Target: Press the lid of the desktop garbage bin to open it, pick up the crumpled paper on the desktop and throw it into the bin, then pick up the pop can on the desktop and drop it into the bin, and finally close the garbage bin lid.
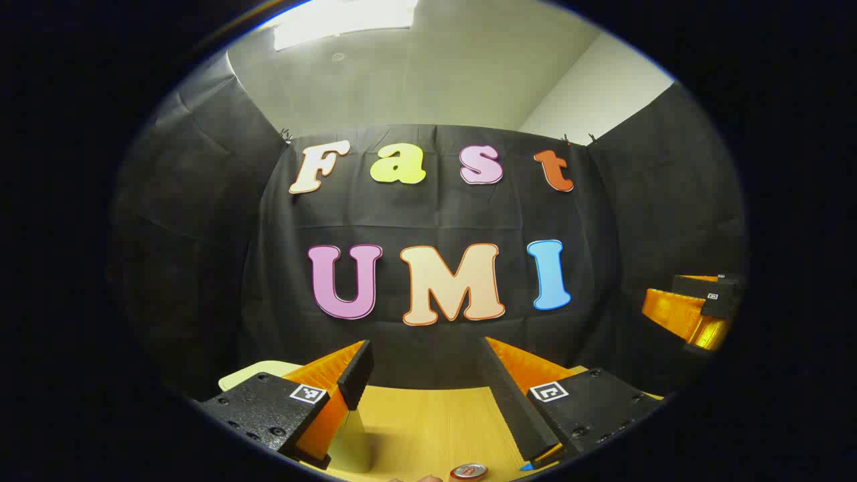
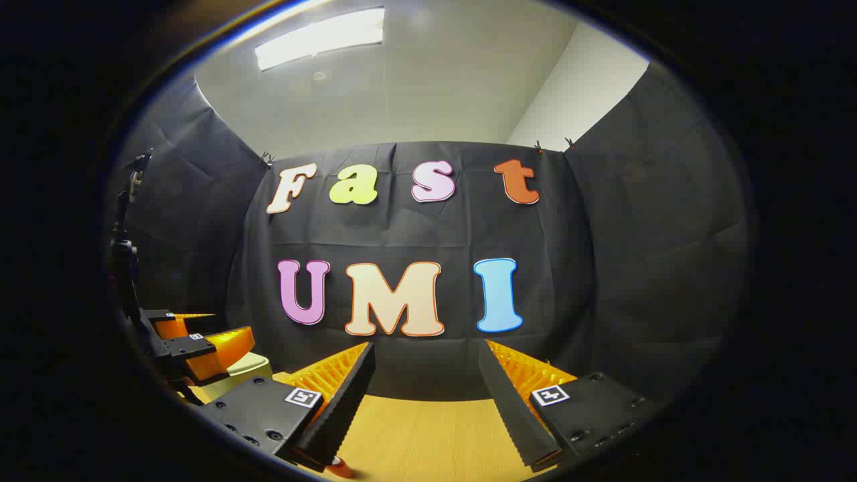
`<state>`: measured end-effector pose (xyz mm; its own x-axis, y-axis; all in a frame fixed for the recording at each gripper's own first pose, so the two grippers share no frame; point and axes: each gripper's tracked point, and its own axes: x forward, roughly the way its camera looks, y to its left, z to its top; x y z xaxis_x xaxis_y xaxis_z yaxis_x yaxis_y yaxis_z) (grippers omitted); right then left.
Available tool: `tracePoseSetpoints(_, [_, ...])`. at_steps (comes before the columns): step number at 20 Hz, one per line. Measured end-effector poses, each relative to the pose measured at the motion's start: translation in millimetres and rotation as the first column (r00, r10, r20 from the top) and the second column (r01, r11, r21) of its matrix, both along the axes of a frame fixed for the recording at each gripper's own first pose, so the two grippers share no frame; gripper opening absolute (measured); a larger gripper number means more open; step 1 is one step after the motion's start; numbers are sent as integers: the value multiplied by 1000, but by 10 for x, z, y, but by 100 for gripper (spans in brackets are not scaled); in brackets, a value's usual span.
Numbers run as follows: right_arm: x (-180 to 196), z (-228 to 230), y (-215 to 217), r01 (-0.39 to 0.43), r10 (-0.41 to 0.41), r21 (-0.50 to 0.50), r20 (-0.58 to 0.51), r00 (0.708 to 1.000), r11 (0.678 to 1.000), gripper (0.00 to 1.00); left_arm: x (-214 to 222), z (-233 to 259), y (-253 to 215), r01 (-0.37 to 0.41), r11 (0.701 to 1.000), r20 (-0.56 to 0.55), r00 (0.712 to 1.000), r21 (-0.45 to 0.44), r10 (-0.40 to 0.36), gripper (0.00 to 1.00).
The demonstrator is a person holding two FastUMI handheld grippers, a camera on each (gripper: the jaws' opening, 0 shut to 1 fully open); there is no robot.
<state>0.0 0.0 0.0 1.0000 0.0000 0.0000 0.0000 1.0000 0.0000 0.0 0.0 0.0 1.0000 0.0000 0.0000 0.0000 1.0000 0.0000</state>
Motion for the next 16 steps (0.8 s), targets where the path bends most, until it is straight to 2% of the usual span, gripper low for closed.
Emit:
tracePoseSetpoints(7, [37,-163,73,-24,24,3,-24,999,1000,98,-43,-142,-33,11,1000,-41,999,-6,-11,94])
tracePoseSetpoints(16, [102,-315,-12,-13,13,12,-58,998,1000,98,50,-196,0,12,1000,-58,998,13,-11,94])
